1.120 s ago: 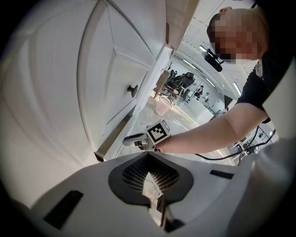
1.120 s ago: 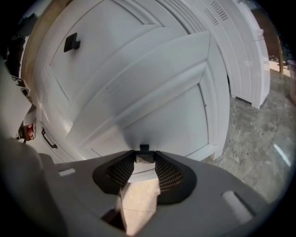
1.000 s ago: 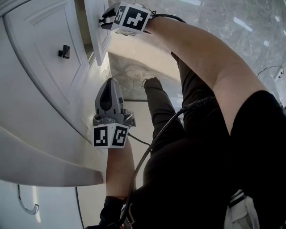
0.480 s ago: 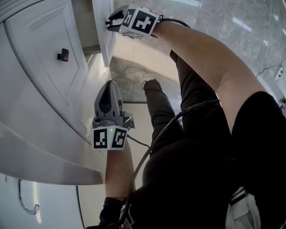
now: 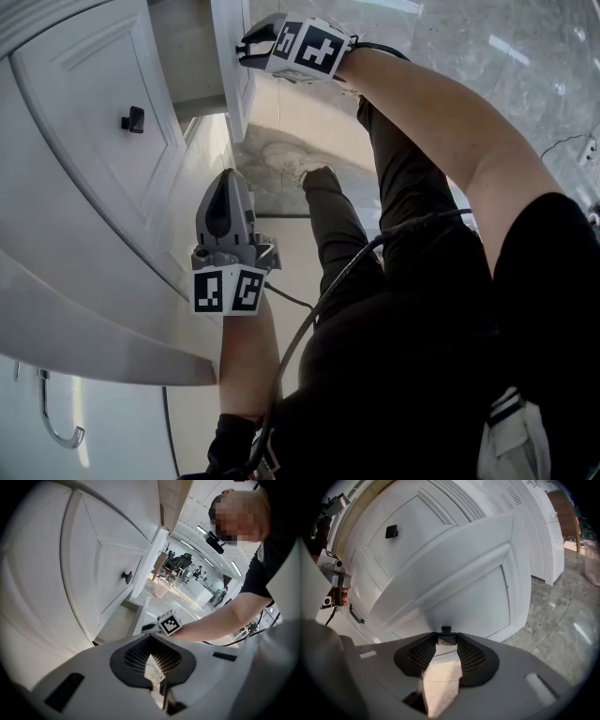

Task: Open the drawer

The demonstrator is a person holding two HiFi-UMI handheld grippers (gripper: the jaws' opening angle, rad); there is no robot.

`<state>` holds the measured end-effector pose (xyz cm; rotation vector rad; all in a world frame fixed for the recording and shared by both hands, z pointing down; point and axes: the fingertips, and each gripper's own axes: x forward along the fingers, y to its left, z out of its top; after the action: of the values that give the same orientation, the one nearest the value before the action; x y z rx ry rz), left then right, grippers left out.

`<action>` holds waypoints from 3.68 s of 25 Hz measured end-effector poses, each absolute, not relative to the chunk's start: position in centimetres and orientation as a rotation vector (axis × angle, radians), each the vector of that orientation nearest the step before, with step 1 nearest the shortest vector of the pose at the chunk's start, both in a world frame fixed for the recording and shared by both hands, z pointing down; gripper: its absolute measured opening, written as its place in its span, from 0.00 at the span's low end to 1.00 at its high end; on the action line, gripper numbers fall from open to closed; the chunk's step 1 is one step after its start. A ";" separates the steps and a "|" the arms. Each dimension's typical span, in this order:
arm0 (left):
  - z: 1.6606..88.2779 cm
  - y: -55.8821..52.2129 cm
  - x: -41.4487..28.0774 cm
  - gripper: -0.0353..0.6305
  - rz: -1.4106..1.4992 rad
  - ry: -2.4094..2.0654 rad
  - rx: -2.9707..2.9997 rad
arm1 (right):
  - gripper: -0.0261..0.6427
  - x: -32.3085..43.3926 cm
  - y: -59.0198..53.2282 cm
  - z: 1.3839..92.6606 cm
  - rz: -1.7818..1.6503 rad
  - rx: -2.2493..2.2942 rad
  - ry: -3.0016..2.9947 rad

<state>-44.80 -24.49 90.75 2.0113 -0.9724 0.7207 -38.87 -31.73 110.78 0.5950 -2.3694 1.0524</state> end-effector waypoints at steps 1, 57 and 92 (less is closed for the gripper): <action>90.7 -24.5 -44.8 0.04 0.721 -0.974 2.010 | 0.25 -38.8 -31.7 110.8 1.054 0.597 -2.368; 90.5 -23.6 -43.4 0.04 0.705 -0.950 2.031 | 0.25 -31.0 -25.6 111.1 1.079 0.607 -2.319; 84.6 -23.2 -43.0 0.04 0.661 -0.952 2.127 | 0.25 -28.5 -24.2 109.8 1.071 0.650 -2.185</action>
<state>-43.02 -23.24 84.64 2.1273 -0.9519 0.6615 -28.52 -24.21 109.79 0.6496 -2.1849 1.0711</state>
